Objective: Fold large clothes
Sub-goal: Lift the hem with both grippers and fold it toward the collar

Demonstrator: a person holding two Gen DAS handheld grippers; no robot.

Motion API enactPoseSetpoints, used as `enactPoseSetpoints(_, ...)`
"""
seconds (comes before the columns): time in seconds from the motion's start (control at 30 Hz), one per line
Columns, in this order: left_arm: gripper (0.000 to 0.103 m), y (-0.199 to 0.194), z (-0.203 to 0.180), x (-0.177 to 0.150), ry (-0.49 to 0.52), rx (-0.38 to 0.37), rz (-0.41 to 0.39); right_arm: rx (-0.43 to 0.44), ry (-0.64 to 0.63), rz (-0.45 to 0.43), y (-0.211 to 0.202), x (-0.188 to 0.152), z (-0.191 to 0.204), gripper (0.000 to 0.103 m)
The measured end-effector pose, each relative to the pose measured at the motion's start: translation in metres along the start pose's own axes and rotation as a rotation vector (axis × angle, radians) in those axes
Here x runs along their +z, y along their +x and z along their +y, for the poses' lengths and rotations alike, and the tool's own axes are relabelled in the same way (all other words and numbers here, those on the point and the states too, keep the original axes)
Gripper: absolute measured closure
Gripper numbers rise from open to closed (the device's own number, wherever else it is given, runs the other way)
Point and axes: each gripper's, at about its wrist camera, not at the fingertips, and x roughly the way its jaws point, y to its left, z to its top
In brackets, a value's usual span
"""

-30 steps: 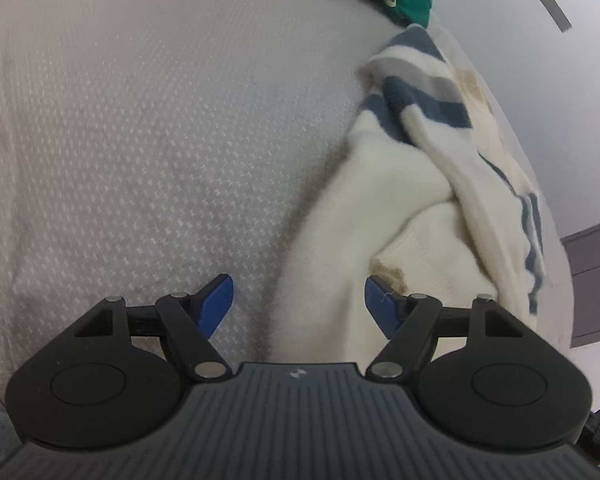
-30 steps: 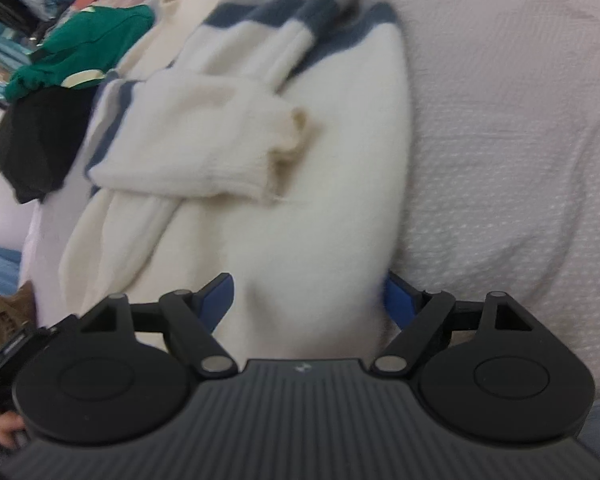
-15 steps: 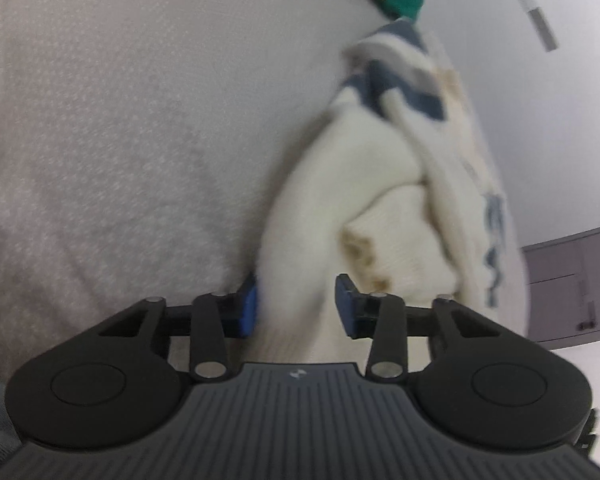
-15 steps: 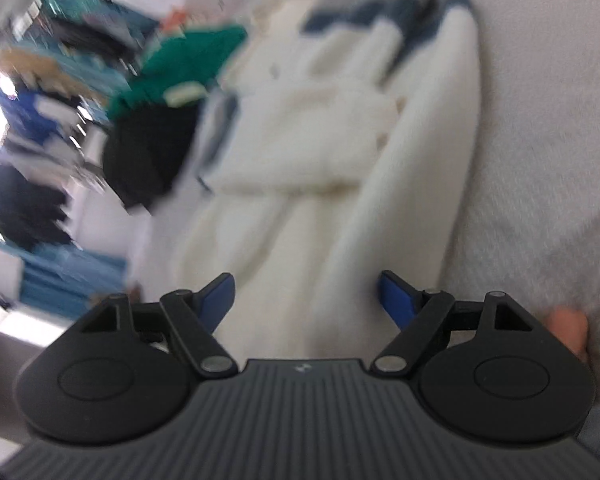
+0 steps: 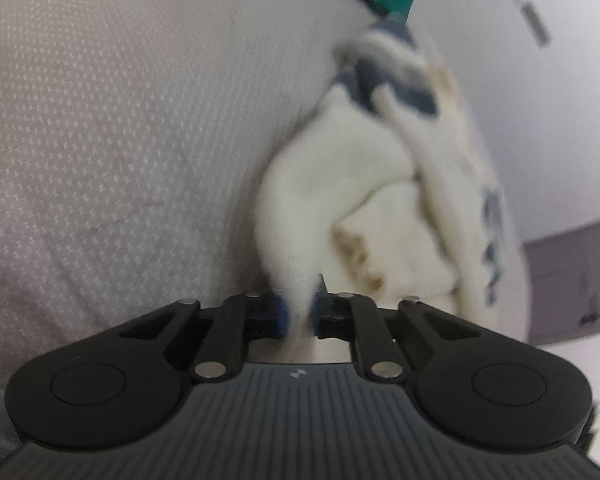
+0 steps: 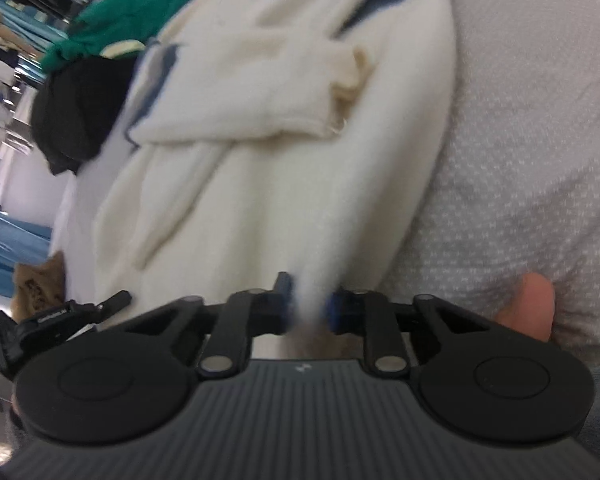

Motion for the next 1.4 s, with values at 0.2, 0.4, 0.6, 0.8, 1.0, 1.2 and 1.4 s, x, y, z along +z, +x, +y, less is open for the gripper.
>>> enactPoseSetpoints(0.2, 0.094, -0.024, 0.006, 0.003, -0.075, -0.148, -0.066, 0.128, 0.014, -0.124, -0.043, 0.006, -0.007, 0.092)
enactPoseSetpoints(0.4, 0.095, -0.055, -0.006, 0.006, -0.032, -0.237, -0.111, 0.255, 0.004, -0.239, -0.082, 0.016, -0.01, 0.094)
enactPoseSetpoints(0.6, 0.096, -0.08, -0.021, 0.013, -0.07, -0.341, -0.137, 0.347, -0.019, -0.291, -0.099, 0.022, -0.006, 0.094)
enactPoseSetpoints(0.8, 0.096, -0.11, -0.037, 0.014, -0.059, -0.417, -0.172, 0.41, -0.042, -0.35, -0.13, 0.022, 0.0, 0.094)
enactPoseSetpoints(1.0, 0.096, -0.155, -0.045, 0.0, -0.029, -0.476, -0.199, 0.463, -0.079, -0.387, -0.16, 0.008, 0.006, 0.094)
enactPoseSetpoints(1.2, 0.096, -0.2, -0.038, -0.023, -0.02, -0.523, -0.208, 0.509, -0.101, -0.395, -0.188, -0.023, 0.009, 0.094)
enactPoseSetpoints(1.4, 0.096, -0.223, -0.035, -0.038, -0.027, -0.539, -0.207, 0.52, -0.111, -0.416, -0.206, -0.043, 0.013, 0.094)
